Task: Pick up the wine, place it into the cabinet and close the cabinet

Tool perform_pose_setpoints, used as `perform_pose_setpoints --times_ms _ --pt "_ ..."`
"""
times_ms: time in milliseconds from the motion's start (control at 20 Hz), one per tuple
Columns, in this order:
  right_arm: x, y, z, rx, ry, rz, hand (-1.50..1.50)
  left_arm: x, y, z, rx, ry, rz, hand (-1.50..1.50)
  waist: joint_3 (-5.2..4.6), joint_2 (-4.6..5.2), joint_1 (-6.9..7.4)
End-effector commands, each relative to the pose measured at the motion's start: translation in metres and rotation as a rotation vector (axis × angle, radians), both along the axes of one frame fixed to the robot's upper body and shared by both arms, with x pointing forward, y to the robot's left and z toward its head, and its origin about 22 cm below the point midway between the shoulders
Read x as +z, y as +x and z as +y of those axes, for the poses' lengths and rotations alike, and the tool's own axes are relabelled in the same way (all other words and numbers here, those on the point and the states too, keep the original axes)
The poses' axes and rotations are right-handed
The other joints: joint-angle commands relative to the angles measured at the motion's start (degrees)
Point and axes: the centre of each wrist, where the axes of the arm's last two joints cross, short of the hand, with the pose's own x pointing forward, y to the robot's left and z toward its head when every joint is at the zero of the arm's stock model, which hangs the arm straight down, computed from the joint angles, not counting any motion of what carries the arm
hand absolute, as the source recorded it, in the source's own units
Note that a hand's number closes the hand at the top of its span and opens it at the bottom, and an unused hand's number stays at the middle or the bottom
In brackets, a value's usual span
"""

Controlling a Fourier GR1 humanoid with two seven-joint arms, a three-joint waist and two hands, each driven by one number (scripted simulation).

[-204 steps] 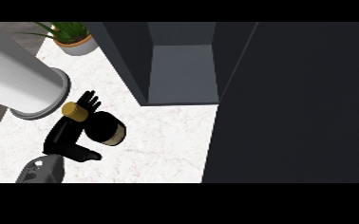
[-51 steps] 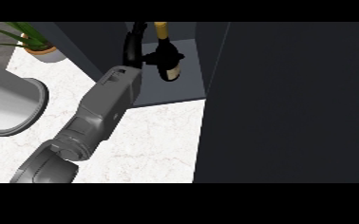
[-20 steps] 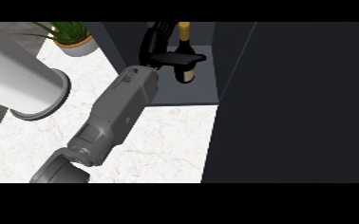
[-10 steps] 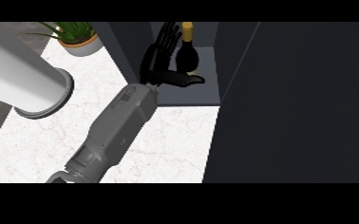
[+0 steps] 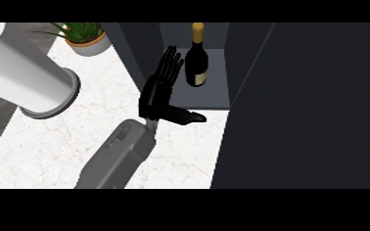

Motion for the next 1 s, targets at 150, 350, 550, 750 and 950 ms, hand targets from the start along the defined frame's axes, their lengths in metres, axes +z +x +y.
perform_pose_setpoints --times_ms 150,350,550,750,950 --pt "0.05 -0.029 -0.003 0.051 0.066 -0.035 -1.5 -0.001 -0.047 0.029 0.017 -0.049 0.028 -1.5 -0.03 0.42 -0.32" --pt "0.05 -0.028 -0.002 0.047 0.041 -0.036 -1.5 0.0 -0.069 0.038 0.031 -0.057 0.026 -1.5 -0.04 0.62 -0.56" --pt "0.049 -0.028 -0.004 0.13 -0.002 -0.023 -1.5 -0.011 -0.093 0.073 0.031 -0.11 0.033 -1.5 -0.04 0.65 -0.72" --pt "0.035 -0.023 0.002 0.202 0.014 0.022 -1.5 -0.018 -0.104 0.104 0.061 -0.078 0.013 -1.5 -0.03 0.76 -0.73" --pt "0.045 -0.031 0.002 0.36 -0.028 0.053 -1.5 -0.005 -0.115 0.115 0.076 -0.065 -0.04 -1.5 -0.04 0.5 -0.43"
